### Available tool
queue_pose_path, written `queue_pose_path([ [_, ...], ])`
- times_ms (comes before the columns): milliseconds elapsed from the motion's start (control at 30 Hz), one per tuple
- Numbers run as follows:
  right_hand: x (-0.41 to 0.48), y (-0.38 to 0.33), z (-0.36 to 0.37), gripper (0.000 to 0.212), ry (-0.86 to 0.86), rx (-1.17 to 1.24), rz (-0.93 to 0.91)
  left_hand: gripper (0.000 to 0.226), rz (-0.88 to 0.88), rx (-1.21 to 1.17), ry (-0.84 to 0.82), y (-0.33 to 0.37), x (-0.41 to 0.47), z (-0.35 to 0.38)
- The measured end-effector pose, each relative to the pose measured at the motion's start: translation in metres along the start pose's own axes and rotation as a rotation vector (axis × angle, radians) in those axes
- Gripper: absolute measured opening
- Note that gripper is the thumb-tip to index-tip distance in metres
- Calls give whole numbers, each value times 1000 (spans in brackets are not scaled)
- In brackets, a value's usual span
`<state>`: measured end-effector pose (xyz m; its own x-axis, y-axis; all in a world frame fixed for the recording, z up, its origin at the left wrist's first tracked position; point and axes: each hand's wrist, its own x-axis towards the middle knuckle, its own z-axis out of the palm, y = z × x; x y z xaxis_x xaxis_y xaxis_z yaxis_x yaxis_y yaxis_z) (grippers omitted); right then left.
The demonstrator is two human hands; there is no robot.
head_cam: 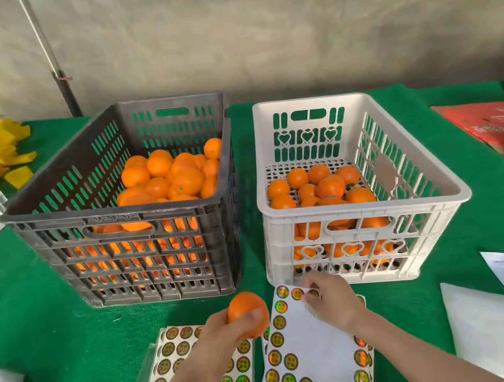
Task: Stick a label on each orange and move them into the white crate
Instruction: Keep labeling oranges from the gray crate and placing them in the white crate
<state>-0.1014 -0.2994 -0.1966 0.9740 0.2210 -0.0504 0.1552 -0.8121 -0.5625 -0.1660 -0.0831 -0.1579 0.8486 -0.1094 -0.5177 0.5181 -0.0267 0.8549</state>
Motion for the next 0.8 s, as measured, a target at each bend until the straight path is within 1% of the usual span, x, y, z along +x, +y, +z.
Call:
queue_pose_path([
  [33,0,-2,-5,20,2,74,-21,84,15,22,-49,-1,1,1],
  [100,-1,-6,-14,26,17,161,-68,81,57,68,-163,-4,5,4],
  [133,-1,-8,-18,24,30,187,-87,79,79,88,-211,-5,7,5],
  [200,-3,-14,-24,11,48,196,-109,76,92,112,-248,-6,9,8],
  [233,-5,-17,-26,7,65,147,-129,72,83,107,-240,-7,11,9],
  [267,-8,-19,-26,12,118,47,-167,71,66,87,-210,-9,13,10],
  [333,-18,-21,-24,26,273,-176,-297,78,7,-12,-105,-14,19,12],
  [367,-25,-23,-20,26,334,-186,-357,81,-21,-77,-78,-17,21,13],
  [400,-34,-25,-16,20,351,-149,-394,80,-35,-138,-80,-18,22,13],
  [467,-50,-27,-4,7,312,-41,-432,74,-25,-239,-120,-19,23,13],
  [500,-56,-28,2,6,283,-12,-433,71,-15,-274,-142,-18,22,13],
  [567,-62,-28,10,14,251,-21,-443,66,-1,-347,-182,-18,21,14],
  [667,-62,-32,11,28,207,-34,-460,59,-20,-485,-195,-20,23,15],
  [733,-62,-33,10,31,196,-57,-473,58,-40,-537,-207,-21,25,14],
  [800,-63,-33,9,29,185,-71,-512,50,-54,-553,-250,-21,26,12],
])
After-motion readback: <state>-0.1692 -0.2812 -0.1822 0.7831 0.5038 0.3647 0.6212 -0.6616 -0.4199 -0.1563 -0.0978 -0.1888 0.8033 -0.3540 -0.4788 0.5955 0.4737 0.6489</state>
